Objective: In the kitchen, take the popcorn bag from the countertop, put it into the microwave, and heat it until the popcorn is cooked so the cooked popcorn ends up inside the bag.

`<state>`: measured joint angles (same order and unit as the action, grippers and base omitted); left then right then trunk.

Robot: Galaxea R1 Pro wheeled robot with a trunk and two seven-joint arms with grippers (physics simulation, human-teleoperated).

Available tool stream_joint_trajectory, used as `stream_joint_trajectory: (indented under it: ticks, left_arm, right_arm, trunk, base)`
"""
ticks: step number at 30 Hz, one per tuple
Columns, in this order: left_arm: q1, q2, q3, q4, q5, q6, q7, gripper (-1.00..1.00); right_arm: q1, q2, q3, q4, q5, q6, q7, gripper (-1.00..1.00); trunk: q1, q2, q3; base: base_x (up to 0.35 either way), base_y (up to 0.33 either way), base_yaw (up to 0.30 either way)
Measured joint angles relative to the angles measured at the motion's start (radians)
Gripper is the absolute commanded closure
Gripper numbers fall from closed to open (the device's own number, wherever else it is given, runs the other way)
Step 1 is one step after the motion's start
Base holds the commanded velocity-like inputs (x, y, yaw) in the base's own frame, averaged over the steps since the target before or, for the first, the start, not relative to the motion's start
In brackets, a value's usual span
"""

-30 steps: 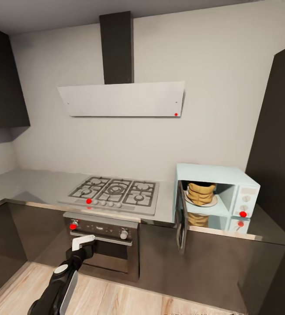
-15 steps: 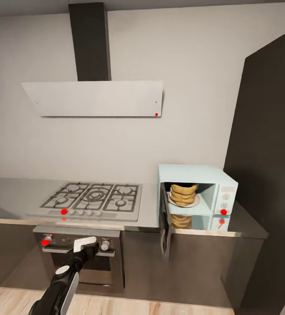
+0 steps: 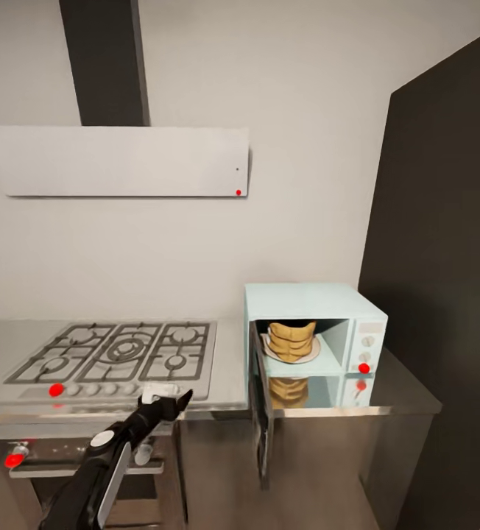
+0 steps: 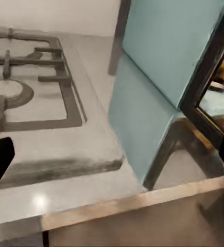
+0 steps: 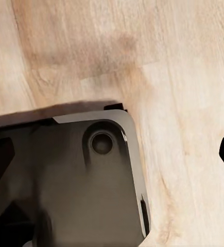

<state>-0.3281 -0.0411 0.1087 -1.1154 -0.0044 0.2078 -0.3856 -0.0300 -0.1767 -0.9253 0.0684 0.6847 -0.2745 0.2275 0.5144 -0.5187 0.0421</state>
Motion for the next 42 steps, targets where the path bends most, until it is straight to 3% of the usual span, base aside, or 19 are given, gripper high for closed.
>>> stream_joint_trajectory:
  ticks: [4,8,14,24,31,34,36,42]
  left_arm:
    - [0.000,0.002,-0.011,-0.055,-0.001,0.001,-0.118,-1.00]
    - [0.000,0.005,-0.013,-0.062,-0.002,0.000,-0.322,-1.00]
    - [0.000,0.015,-0.016,-0.060,-0.004,0.000,-0.434,-1.00]
    - [0.000,0.021,-0.080,-0.057,-0.005,-0.002,-0.444,-1.00]
    - [0.000,0.012,-0.089,-0.031,-0.004,-0.013,-0.434,-1.00]
    - [0.000,-0.010,-0.089,0.003,-0.004,-0.014,-0.359,-1.00]
    - [0.000,-0.021,-0.090,0.011,-0.004,-0.014,-0.262,-1.00]
    - [0.000,-0.036,-0.089,0.014,-0.004,-0.017,-0.181,-1.00]
  right_arm:
    - [0.000,0.000,0.000,0.000,0.000,0.001,0.000,-1.00]
    - [0.000,0.000,0.000,0.000,0.000,0.001,0.000,-1.00]
    - [0.000,0.000,0.000,0.000,0.000,0.001,0.000,-1.00]
    - [0.000,0.000,0.001,0.000,0.000,0.000,0.000,-1.00]
    - [0.000,0.000,0.001,0.000,0.000,0.001,0.000,-1.00]
    - [0.000,0.000,0.001,0.000,0.000,0.001,0.000,-1.00]
    - [0.000,0.000,0.001,0.000,0.000,0.001,0.000,-1.00]
    - [0.000,0.000,0.001,0.000,0.000,0.001,0.000,-1.00]
  trunk:
    - [0.000,0.000,0.000]
    - [0.000,0.000,0.000]
    - [0.000,0.000,0.000]
    - [0.000,0.000,0.000]
    - [0.000,0.000,0.000]
    - [0.000,0.000,0.000]
    - [0.000,0.000,0.000]
    - [0.000,0.000,0.000]
  base:
    - [0.093,0.000,-0.177]
    - [0.014,0.000,-0.201]
    - [0.001,0.000,-0.270]
    - [0.000,0.000,-0.280]
    - [0.000,0.000,-0.277]
    - [0.000,0.000,-0.270]
    - [0.000,0.000,-0.270]
    - [0.000,0.000,-0.269]
